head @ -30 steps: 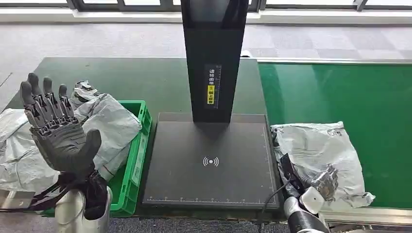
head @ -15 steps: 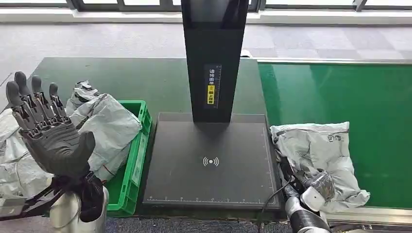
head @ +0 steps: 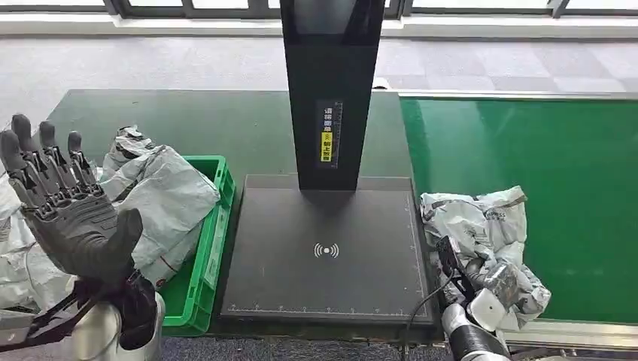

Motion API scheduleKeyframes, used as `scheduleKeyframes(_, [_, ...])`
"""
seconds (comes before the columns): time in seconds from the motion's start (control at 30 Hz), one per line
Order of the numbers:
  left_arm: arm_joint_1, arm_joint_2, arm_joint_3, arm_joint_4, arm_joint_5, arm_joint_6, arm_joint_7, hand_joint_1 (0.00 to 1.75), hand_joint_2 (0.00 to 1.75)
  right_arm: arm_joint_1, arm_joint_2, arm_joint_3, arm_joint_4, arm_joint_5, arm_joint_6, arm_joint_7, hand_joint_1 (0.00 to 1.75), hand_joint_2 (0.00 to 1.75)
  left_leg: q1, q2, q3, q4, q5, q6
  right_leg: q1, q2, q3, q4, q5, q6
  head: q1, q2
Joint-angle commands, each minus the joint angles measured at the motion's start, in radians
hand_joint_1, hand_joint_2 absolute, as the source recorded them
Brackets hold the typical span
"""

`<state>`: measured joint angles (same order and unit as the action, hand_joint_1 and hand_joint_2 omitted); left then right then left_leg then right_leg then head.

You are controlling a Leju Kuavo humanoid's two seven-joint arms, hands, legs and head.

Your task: Moved the parcel from conveyor to table for the left to box.

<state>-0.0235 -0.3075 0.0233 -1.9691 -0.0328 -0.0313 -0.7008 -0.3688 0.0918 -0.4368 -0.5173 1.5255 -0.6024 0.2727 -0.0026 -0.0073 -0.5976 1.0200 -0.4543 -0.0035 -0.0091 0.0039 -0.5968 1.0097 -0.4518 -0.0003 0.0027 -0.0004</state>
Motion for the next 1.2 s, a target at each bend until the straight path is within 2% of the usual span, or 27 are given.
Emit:
scheduleKeyframes(0.03, [0.071, -0.017, -0.028, -0.021, -0.002, 0.016, 0.003, 0.0, 1.75, 0.091, 0.08, -0.035, -0.347, -0.007, -0.096, -0.095, 1.75, 1.75, 0.0, 0.002, 0.001, -0.001, -0.001, -0.001, 0.0, 0.001, 0.0, -0.001, -0.001, 0.0, 0.0, 0.0])
scheduleKeyframes(0.07, [0.07, -0.017, -0.028, -0.019, -0.002, 0.016, 0.003, 0.0, 1.75, 0.11, 0.097, -0.032, -0.401, -0.005, -0.096, -0.107, 1.75, 1.75, 0.0, 0.001, 0.0, -0.001, -0.001, -0.001, 0.0, 0.001, 0.0, -0.001, -0.001, 0.0, 0.0, 0.0])
scheduleKeyframes(0.1, [0.068, -0.017, -0.029, -0.016, 0.001, 0.012, 0.003, 0.0, 1.75, 0.152, 0.124, -0.026, -0.56, -0.045, -0.096, -0.189, 1.75, 1.75, 0.0, 0.002, 0.002, -0.002, -0.001, -0.001, 0.0, 0.001, 0.001, -0.002, -0.001, 0.0, 0.0, 0.0])
scheduleKeyframes(0.17, [0.055, -0.017, -0.033, 0.006, 0.002, 0.008, 0.003, 0.0, 1.75, 0.213, 0.224, -0.107, -0.871, -0.094, -0.096, -0.405, 1.75, 1.75, -0.001, 0.0, 0.0, -0.001, -0.001, -0.001, -0.001, -0.001, 0.0, 0.0, -0.002, 0.0, 0.0, 0.0])
scheduleKeyframes(0.2, [0.044, -0.016, -0.036, 0.019, 0.001, 0.007, 0.003, 0.0, 1.75, 0.213, 0.257, -0.166, -0.993, -0.188, -0.096, -0.552, 1.75, 1.75, -0.001, 0.0, -0.002, 0.0, -0.001, -0.001, -0.001, -0.001, -0.003, 0.002, -0.002, 0.0, 0.0, 0.0])
scheduleKeyframes(0.33, [0.009, -0.013, -0.046, 0.058, 0.001, 0.012, 0.003, 0.0, 1.75, 0.256, 0.257, -0.141, -1.225, -0.361, -0.096, -0.713, 1.75, 1.75, -0.002, -0.003, -0.004, 0.0, 0.0, -0.001, -0.003, -0.004, -0.005, 0.003, -0.003, -0.001, 0.0, 0.0])
scheduleKeyframes(0.5, [-0.011, -0.005, -0.054, 0.085, 0.0, 0.018, 0.003, 0.0, 1.75, 0.292, 0.257, -0.029, -1.401, -0.395, -0.096, -0.769, 1.75, 1.75, -0.001, -0.006, -0.002, 0.0, -0.001, -0.001, -0.001, -0.006, -0.002, 0.001, -0.003, 0.0, 0.0, 0.0])
scheduleKeyframes(0.6, [-0.015, -0.003, -0.056, 0.087, 0.001, 0.024, 0.003, 0.0, 1.75, 0.314, 0.257, 0.052, -1.418, -0.417, -0.096, -0.771, 1.75, 1.75, -0.001, 0.001, -0.002, 0.0, -0.001, -0.001, -0.001, 0.0, -0.003, 0.001, -0.002, 0.0, 0.0, 0.0])
scheduleKeyframes(0.67, [-0.033, 0.01, -0.058, 0.095, 0.007, 0.046, 0.003, 0.0, 1.75, 0.371, 0.257, 0.239, -1.407, -0.373, -0.096, -0.688, 1.75, 1.75, -0.001, 0.002, -0.001, -0.001, -0.001, -0.001, -0.002, 0.001, -0.003, 0.0, -0.002, -0.001, 0.0, 0.0])
scheduleKeyframes(0.7, [-0.061, -0.015, -0.059, 0.124, -0.02, 0.041, 0.003, 0.0, 1.75, 0.267, 0.215, 0.201, -1.282, -0.409, -0.096, -0.734, 1.75, 1.75, -0.001, 0.001, -0.001, -0.001, -0.001, -0.001, -0.001, 0.0, -0.003, 0.0, -0.001, -0.001, 0.0, 0.0])
scheduleKeyframes(0.73, [-0.012, 0.001, -0.054, 0.076, 0.0, 0.021, 0.003, 0.0, 1.75, 0.328, 0.257, 0.225, -1.283, -0.394, -0.096, -0.778, 1.75, 1.75, 0.0, 0.005, 0.001, -0.001, -0.001, -0.001, 0.0, 0.004, -0.002, -0.001, 0.0, -0.001, 0.0, 0.0])
scheduleKeyframes(0.77, [-0.012, 0.002, -0.058, 0.076, 0.0, 0.02, 0.003, 0.0, 1.75, 0.338, 0.257, 0.306, -1.223, -0.382, -0.096, -0.775, 1.75, 1.75, 0.0, 0.005, 0.001, -0.002, -0.001, -0.001, 0.0, 0.004, -0.002, -0.002, 0.001, -0.001, 0.0, 0.0])
scheduleKeyframes(0.8, [-0.018, 0.002, -0.057, 0.082, 0.001, 0.013, 0.003, 0.0, 1.75, 0.333, 0.257, 0.345, -1.169, -0.314, -0.096, -0.767, 1.75, 1.75, 0.001, 0.005, 0.002, -0.002, -0.002, -0.001, 0.0, 0.004, 0.0, -0.002, 0.0, -0.001, 0.0, 0.0])
scheduleKeyframes(0.87, [-0.022, 0.004, -0.06, 0.087, 0.0, 0.014, 0.003, 0.0, 1.75, 0.328, 0.257, 0.426, -1.032, -0.284, -0.096, -0.769, 1.75, 1.75, 0.001, 0.009, 0.005, -0.003, -0.002, -0.002, 0.001, 0.008, 0.0, -0.003, 0.001, -0.002, 0.0, 0.0])
scheduleKeyframes(0.93, [-0.028, 0.005, -0.06, 0.093, -0.001, 0.013, 0.003, 0.0, 1.75, 0.31, 0.257, 0.445, -0.997, -0.251, -0.096, -0.749, 1.75, 1.75, 0.002, 0.009, 0.006, -0.004, -0.001, -0.002, 0.002, 0.007, 0.002, -0.005, 0.001, -0.002, 0.0, 0.0])
scheduleKeyframes(0.97, [-0.03, 0.011, -0.062, 0.094, 0.0, 0.015, 0.003, 0.0, 1.75, 0.288, 0.257, 0.47, -0.855, -0.275, -0.096, -0.77, 1.75, 1.75, 0.002, 0.009, 0.006, -0.006, -0.001, -0.003, 0.002, 0.007, 0.003, -0.005, 0.001, -0.002, 0.0, 0.0])
scheduleKeyframes(1.0, [-0.031, 0.012, -0.062, 0.095, 0.001, 0.013, 0.003, 0.0, 1.75, 0.283, 0.254, 0.471, -0.837, -0.273, -0.096, -0.775, 1.75, 1.75, 0.002, 0.008, 0.005, -0.004, -0.001, -0.002, 0.002, 0.006, 0.001, -0.004, 0.001, -0.002, 0.0, 0.0])
scheduleKeyframes(1.03, [-0.033, 0.015, -0.061, 0.095, 0.004, 0.009, 0.003, 0.0, 1.75, 0.252, 0.241, 0.477, -0.733, -0.184, -0.096, -0.74, 1.75, 1.75, 0.002, 0.008, 0.006, -0.005, 0.0, -0.003, 0.002, 0.006, 0.002, -0.005, 0.001, -0.002, 0.0, 0.0])
scheduleKeyframes(1.2, [-0.033, 0.015, -0.061, 0.095, 0.004, 0.009, 0.003, 0.0, 1.75, 0.252, 0.241, 0.477, -0.733, -0.184, -0.096, -0.74, 1.75, 1.75, 0.003, 0.005, 0.002, -0.002, 0.0, -0.002, 0.002, 0.003, 0.0, -0.002, 0.0, -0.002, 0.0, 0.0])
